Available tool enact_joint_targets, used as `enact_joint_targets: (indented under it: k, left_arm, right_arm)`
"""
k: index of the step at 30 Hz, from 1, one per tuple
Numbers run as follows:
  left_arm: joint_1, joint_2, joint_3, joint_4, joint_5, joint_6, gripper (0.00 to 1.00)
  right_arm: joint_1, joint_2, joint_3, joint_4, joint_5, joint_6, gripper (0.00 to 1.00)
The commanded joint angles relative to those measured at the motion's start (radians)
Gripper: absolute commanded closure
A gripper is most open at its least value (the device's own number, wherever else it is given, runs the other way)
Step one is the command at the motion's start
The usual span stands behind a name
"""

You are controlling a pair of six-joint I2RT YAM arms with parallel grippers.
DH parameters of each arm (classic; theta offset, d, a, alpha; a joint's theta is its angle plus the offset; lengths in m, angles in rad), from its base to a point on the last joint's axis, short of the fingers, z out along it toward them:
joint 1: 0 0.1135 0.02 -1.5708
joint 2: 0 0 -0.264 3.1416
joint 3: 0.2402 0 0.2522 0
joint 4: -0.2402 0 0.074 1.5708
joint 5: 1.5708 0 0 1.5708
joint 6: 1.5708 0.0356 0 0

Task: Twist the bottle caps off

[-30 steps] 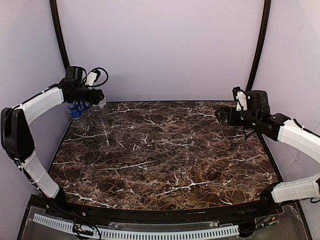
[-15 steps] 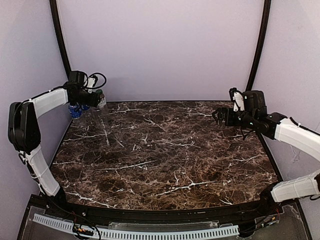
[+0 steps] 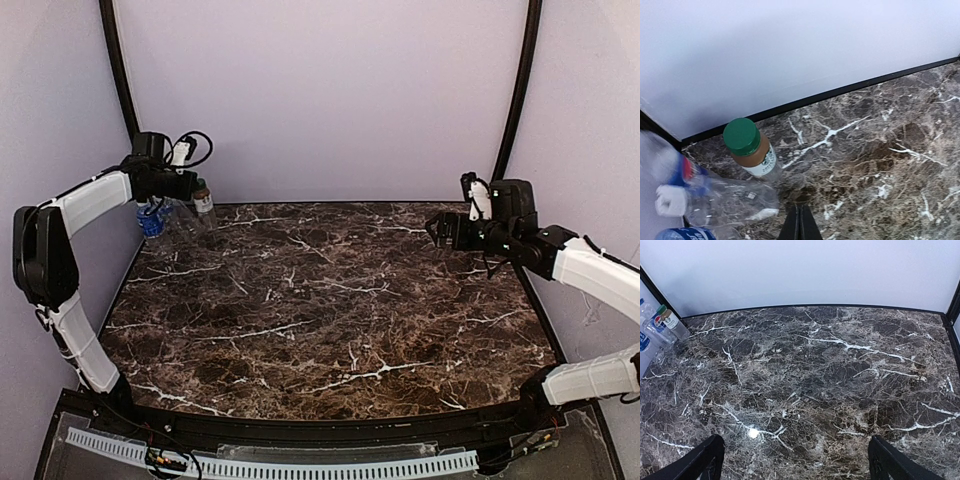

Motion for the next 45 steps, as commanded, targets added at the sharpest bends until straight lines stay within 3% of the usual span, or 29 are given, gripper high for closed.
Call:
enact_joint_targets:
  k: [1, 10, 21, 27, 34, 39, 41, 45]
  left_arm:
    - [-0.012, -0.026, -0.045, -0.152, 0.152, -0.012, 0.99]
    - [-0.184, -0.154, -0.095, -0.200, 0.255, 0.103, 0.99]
    - [-0.179, -0.195, -0.072, -0.226, 0.180, 0.166, 0.99]
    - [-0.100, -0.221, -0.077, -0.268, 0.180, 0.176, 0.95]
    - [0.073, -0.184, -0.041, -0.352, 0.198, 0.206, 0.71]
    - [0.167, -0.132, -0.027, -0.376, 0.181, 0.280, 0.27]
    - [0.202, -0.082, 0.000, -0.393, 0.156, 0.346, 0.15]
    - [0.258, 0.055, 0.107, -0.469, 0.136, 0.443, 0.04]
  right_arm:
    - [-0.003, -0.034, -0.004, 0.036, -0.001, -0.006, 0.01]
    - [-0.003, -0.050, 0.002, 0.044, -0.037, 0.002, 0.01]
    - [-0.003, -0.061, -0.005, 0.041, -0.043, 0.002, 0.01]
    - [-0.003, -0.057, -0.008, 0.040, -0.043, -0.004, 0.01]
    - [-0.003, -0.066, -0.026, 0.045, -0.043, -0.007, 0.01]
    - [-0.004, -0.075, -0.041, 0.047, -0.043, -0.009, 0.01]
    - [-0.004, -0.079, -0.048, 0.045, -0.043, -0.011, 0.01]
    - [-0.003, -0.093, -0.057, 0.039, -0.043, -0.020, 0.01]
